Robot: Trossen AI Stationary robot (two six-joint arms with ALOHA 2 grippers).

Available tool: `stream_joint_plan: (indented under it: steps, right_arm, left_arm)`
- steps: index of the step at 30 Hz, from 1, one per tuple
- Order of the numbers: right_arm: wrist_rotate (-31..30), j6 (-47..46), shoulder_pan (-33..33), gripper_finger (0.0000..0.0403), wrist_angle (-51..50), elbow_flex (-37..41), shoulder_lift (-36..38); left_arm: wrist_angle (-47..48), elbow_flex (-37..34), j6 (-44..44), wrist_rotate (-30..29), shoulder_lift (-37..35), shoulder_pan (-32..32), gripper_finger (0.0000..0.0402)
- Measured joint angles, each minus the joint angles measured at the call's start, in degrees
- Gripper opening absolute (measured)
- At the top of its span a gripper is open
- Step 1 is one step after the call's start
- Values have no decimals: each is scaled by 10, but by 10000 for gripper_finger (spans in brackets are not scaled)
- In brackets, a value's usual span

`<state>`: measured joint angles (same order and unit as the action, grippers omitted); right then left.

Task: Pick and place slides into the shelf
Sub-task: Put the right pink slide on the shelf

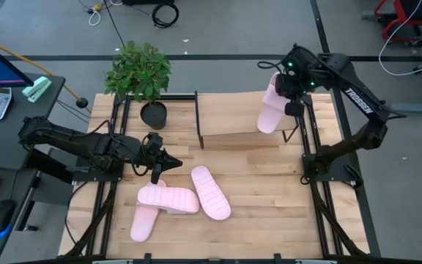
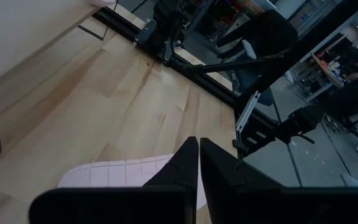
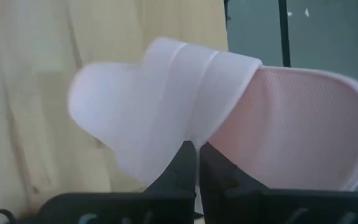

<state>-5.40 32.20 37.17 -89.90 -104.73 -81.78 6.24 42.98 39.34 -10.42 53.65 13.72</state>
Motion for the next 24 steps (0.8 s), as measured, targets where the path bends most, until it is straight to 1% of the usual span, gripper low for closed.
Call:
stream_joint_plan:
  steps: [8, 12, 17, 22, 24]
  right_arm:
    - [-24, 31, 2, 3, 3, 0, -25]
    - [-24, 46, 17, 3, 2, 1, -31]
    - [-44, 54, 41, 3, 7, 2, -24]
    - [-46, 55, 59, 3, 11, 2, -8]
    - [-25, 54, 64, 3, 11, 2, -2]
  left_arm:
    - [0, 0, -1, 0, 0, 0, 15]
    - [0, 0, -1, 0, 0, 0, 20]
    - [1, 0, -1, 0, 0, 0, 24]
    - [19, 0, -1, 0, 0, 0, 20]
    - [27, 0, -1, 0, 0, 0, 17]
